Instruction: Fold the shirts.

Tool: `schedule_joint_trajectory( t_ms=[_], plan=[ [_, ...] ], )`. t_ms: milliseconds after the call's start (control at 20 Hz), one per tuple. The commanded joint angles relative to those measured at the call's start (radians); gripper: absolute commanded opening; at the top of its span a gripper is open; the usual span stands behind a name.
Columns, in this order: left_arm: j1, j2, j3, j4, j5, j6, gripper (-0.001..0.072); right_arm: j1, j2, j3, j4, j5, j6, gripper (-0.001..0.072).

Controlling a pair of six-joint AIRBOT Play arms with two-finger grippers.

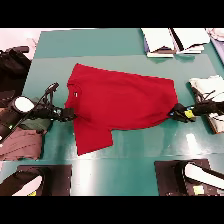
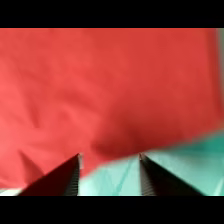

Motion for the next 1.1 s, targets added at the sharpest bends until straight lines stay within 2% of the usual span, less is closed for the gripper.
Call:
schedule_joint_trajectory(
  t_ms=[0,50,250,450,750,900,1050],
  plan=[
    [0.0,0.001,0.002,0.0,0.016,0.0,0.0022,0.081,-0.074,0.037,0.018,-0.068,-0.009,0.0165],
    [0.0,0.001,0.006,0.003,0.019,-0.004,0.0022,0.096,-0.076,0.052,0.013,-0.068,-0.021,0.0018],
    [0.0,0.089,0.166,0.151,-0.005,-0.093,0.0021,0.14,0.054,0.193,-0.062,-0.043,-0.04,0.002],
    [0.0,0.266,0.542,0.373,-0.068,-0.169,0.0021,0.139,0.291,0.468,-0.083,-0.035,-0.04,0.002],
    [0.0,0.342,1.106,0.389,-0.094,-0.174,0.0021,0.139,0.499,0.818,-0.087,-0.025,-0.039,0.0019],
    [0.0,0.342,1.23,0.392,-0.09,-0.149,0.0021,0.139,0.506,0.942,-0.136,0.068,0.004,0.0019],
    [0.0,0.332,1.245,0.436,-0.089,-0.149,0.0021,0.139,0.454,1.08,-0.162,0.203,0.035,0.0019]
  ],
)
